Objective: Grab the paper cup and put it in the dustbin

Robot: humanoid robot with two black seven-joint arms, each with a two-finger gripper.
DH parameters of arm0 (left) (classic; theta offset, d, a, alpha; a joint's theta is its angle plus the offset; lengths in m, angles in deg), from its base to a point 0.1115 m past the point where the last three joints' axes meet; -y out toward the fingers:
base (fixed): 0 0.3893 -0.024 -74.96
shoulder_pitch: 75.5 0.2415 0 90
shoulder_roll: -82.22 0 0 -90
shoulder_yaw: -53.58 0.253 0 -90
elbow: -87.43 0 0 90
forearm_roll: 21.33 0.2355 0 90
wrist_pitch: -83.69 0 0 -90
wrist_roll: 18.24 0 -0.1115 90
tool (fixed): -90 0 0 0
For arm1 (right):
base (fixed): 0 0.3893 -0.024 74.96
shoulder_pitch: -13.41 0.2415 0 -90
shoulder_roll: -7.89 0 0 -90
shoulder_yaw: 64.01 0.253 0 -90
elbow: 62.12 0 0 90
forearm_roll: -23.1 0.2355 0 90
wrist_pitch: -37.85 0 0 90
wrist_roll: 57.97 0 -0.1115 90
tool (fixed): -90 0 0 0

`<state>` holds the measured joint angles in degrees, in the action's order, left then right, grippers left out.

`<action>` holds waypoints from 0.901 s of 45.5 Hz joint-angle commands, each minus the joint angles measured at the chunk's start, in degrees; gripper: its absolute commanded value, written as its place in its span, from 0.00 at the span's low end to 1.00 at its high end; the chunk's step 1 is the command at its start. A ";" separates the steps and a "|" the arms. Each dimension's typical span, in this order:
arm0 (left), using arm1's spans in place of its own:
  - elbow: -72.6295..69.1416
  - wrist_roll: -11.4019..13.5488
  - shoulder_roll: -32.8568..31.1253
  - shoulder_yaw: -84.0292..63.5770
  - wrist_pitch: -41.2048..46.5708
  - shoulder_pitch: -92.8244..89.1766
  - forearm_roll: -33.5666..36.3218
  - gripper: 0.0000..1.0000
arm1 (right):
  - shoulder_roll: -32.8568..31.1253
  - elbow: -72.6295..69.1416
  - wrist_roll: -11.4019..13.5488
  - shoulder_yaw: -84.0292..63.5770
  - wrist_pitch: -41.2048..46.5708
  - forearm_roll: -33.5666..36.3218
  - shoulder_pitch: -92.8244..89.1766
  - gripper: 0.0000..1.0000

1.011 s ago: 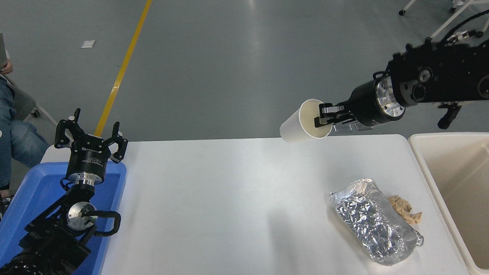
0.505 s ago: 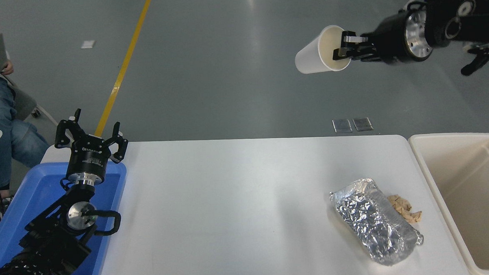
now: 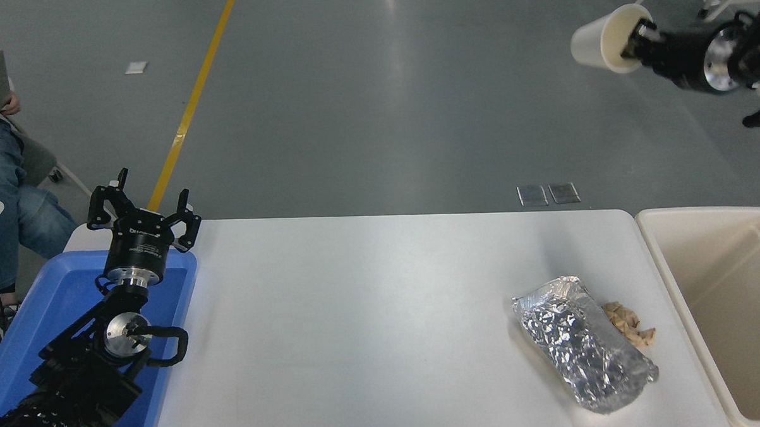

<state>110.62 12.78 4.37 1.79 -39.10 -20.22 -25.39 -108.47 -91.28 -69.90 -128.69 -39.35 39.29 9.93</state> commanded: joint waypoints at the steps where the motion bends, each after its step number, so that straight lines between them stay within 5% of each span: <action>1: 0.01 0.00 -0.02 -0.07 0.00 0.00 0.02 0.99 | -1.51 6.30 7.53 0.96 -0.85 9.56 -10.58 0.00; 8: 0.01 0.00 -0.02 -0.07 0.00 0.00 0.02 0.99 | -2.12 7.01 10.88 1.66 -4.97 14.49 -14.97 0.00; 22: 0.01 0.00 -0.02 -0.07 0.00 0.00 0.02 0.99 | -2.30 7.97 11.14 7.80 -16.85 15.45 -25.51 0.00; 41: 0.01 0.00 -0.02 -0.07 0.00 0.00 0.02 0.99 | -1.77 13.51 11.05 20.47 -18.34 15.54 -38.79 0.00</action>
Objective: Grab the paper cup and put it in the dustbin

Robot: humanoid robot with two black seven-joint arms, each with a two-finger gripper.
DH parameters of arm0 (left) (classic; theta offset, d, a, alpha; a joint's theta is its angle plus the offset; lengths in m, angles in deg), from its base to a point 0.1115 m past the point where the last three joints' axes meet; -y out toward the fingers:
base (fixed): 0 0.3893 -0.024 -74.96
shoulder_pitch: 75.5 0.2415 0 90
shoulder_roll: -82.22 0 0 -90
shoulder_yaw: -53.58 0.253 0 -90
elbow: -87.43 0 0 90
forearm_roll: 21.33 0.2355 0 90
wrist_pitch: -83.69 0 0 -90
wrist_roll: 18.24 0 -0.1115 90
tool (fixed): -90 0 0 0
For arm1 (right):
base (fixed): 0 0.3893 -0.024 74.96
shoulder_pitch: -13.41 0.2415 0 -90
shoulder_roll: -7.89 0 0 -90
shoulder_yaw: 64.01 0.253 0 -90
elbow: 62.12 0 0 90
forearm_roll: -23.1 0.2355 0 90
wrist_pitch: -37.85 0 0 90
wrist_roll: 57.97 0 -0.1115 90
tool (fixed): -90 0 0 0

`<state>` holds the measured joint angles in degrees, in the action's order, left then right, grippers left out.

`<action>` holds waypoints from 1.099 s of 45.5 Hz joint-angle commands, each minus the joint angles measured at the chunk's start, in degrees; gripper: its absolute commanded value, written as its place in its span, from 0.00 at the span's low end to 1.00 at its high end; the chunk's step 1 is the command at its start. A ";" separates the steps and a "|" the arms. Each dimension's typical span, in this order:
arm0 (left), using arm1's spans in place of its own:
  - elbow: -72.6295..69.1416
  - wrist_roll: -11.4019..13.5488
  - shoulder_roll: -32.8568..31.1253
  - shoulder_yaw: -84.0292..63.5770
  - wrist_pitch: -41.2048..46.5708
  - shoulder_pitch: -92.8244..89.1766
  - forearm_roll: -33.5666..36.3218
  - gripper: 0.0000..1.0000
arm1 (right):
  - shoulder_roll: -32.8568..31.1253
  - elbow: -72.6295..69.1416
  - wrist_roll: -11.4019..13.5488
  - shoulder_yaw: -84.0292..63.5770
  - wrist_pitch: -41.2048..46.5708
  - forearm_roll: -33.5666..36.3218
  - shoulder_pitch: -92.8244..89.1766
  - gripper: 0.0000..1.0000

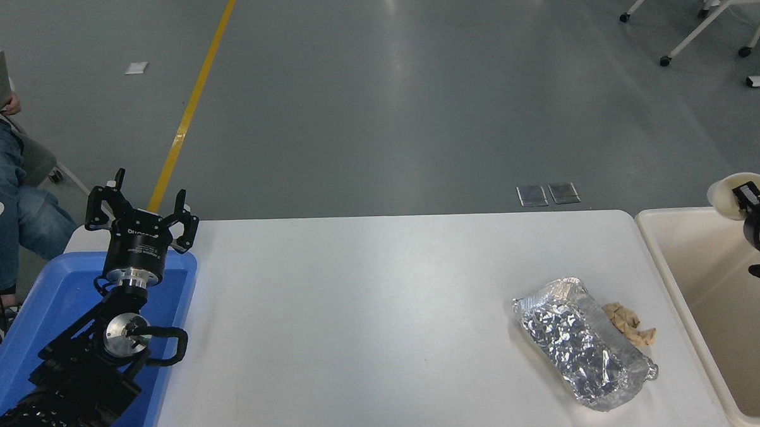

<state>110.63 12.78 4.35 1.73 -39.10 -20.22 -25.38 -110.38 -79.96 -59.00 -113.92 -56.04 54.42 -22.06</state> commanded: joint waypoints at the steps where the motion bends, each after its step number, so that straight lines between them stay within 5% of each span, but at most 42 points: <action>1: 0.00 0.00 0.00 -0.01 0.00 0.00 0.01 0.99 | 0.06 2.28 0.15 5.96 -1.74 0.41 -7.33 0.00; 22: -0.09 0.00 0.00 -0.01 0.00 0.00 0.01 0.99 | 0.94 2.81 0.15 8.60 -2.00 0.32 -13.05 0.00; 31: 0.00 0.00 0.00 -0.01 0.00 0.00 0.01 0.99 | 1.29 2.72 0.15 8.34 -4.02 -1.78 -13.05 1.00; 50: 0.00 0.00 0.00 -0.01 0.00 0.00 0.01 0.99 | 1.73 1.75 0.07 7.81 -3.32 -4.43 -4.10 1.00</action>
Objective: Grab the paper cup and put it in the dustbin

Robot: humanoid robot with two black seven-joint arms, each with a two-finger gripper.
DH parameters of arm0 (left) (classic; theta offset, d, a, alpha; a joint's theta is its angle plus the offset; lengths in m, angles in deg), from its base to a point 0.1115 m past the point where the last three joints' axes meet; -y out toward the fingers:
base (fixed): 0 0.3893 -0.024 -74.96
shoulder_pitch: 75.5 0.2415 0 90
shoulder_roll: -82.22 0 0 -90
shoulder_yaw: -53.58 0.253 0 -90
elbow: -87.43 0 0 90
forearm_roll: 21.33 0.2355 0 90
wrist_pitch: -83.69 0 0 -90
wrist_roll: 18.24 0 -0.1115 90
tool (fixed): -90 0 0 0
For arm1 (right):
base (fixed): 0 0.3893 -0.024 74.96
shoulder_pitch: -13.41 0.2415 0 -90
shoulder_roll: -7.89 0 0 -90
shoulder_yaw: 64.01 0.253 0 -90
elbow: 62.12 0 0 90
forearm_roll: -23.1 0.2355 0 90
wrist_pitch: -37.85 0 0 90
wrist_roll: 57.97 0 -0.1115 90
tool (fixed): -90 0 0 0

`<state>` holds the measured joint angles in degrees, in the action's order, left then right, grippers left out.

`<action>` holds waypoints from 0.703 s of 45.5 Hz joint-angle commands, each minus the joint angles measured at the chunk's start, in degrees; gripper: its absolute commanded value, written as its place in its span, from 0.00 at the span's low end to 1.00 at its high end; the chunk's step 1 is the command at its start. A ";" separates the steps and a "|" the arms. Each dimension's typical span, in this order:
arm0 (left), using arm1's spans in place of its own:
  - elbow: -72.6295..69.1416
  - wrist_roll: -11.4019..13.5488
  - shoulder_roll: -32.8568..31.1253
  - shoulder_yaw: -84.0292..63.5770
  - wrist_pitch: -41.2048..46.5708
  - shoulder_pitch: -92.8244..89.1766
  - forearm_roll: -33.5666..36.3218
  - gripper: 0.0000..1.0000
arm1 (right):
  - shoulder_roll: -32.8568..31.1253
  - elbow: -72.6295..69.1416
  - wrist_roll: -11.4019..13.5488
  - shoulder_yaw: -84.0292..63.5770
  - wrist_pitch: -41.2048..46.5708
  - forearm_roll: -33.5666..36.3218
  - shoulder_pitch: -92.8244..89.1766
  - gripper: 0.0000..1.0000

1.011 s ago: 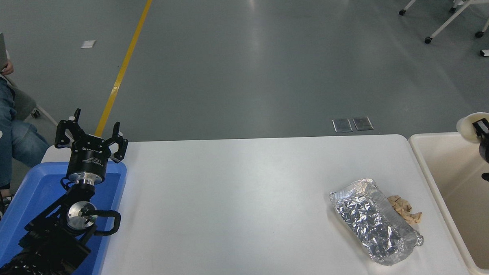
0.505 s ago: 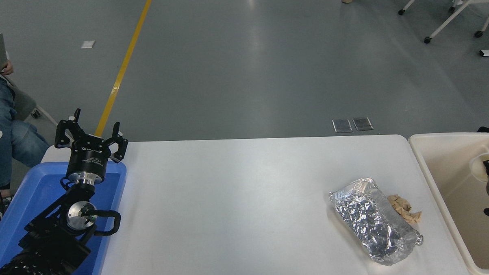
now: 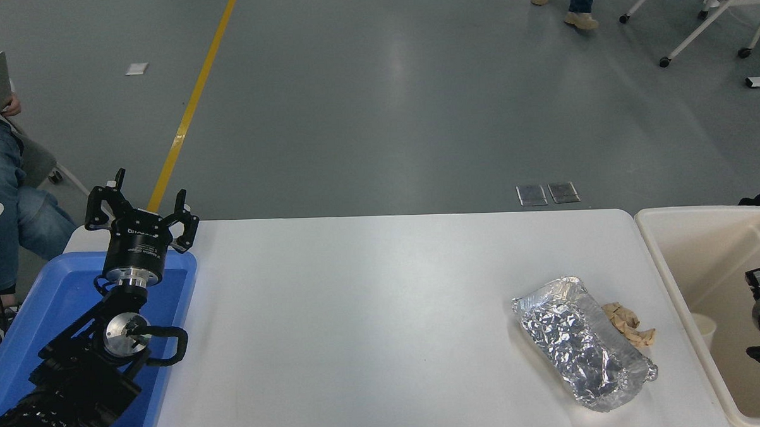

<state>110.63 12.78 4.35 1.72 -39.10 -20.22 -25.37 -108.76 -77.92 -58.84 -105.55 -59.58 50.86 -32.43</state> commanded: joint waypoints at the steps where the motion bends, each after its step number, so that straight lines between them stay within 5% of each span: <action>1: 0.00 0.00 0.00 0.00 0.00 0.00 -0.01 0.99 | 0.02 -0.37 -0.10 -0.64 0.22 -0.95 7.42 1.00; 18: 0.00 0.00 0.00 0.00 0.00 0.00 -0.01 0.99 | 3.97 -12.14 -0.01 -8.72 7.77 -16.06 31.06 1.00; 32: 0.00 0.00 0.00 0.09 0.00 0.00 -0.01 0.99 | 11.01 -25.85 -0.01 -16.37 24.47 -23.80 50.40 1.00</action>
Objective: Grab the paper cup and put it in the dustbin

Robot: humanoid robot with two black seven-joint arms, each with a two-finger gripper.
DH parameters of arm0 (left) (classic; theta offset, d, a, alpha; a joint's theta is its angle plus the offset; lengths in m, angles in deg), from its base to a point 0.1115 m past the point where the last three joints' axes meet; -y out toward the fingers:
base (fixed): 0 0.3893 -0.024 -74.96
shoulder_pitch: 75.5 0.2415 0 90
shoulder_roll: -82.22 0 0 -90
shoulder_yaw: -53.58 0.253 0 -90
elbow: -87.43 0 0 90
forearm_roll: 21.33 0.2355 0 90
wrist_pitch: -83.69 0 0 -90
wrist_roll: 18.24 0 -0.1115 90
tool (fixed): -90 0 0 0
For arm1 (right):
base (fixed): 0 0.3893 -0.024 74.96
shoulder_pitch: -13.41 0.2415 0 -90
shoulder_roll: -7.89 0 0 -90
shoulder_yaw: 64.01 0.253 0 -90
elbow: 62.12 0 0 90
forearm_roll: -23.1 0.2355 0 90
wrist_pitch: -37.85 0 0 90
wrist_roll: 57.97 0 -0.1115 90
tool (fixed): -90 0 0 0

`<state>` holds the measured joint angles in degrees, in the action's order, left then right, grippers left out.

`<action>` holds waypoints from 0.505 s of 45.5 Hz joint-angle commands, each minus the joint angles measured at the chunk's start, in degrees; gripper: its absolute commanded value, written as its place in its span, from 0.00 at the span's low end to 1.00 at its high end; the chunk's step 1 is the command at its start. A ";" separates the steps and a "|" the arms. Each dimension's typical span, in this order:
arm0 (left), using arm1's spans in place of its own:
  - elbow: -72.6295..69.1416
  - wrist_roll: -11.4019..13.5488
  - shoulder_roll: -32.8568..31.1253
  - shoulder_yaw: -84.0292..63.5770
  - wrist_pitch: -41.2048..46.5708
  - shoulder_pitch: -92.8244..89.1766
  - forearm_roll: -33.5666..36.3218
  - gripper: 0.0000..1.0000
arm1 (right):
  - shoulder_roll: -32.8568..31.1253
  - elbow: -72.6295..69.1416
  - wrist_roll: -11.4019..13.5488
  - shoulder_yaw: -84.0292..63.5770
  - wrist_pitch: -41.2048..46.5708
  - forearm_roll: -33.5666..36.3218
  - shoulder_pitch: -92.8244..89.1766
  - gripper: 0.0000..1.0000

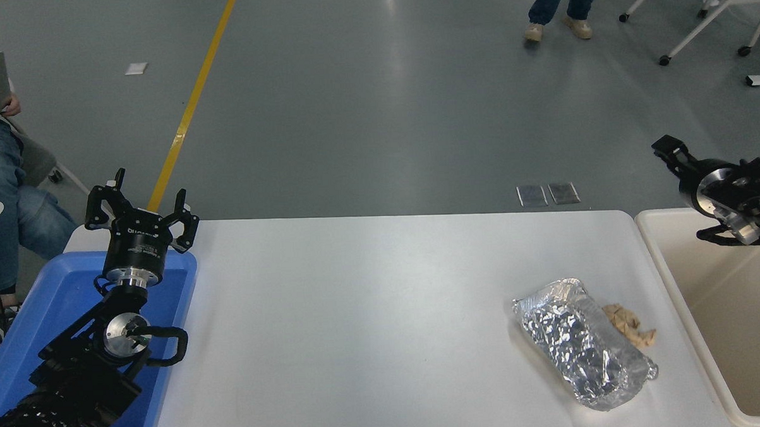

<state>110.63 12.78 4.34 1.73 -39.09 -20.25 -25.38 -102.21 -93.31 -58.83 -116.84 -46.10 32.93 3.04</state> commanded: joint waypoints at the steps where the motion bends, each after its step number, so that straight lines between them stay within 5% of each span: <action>1: 0.00 0.00 0.01 0.08 0.00 0.04 0.01 0.99 | 4.63 -11.69 -0.02 -5.27 12.13 -6.23 16.16 1.00; 23: 0.00 0.00 0.01 0.08 0.00 0.04 0.01 0.99 | 3.84 -44.83 0.07 -13.35 25.06 -9.13 35.41 1.00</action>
<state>110.62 12.78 4.35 1.80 -39.10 -20.21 -25.37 -98.40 -122.85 -58.77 -126.48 -26.38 24.92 30.17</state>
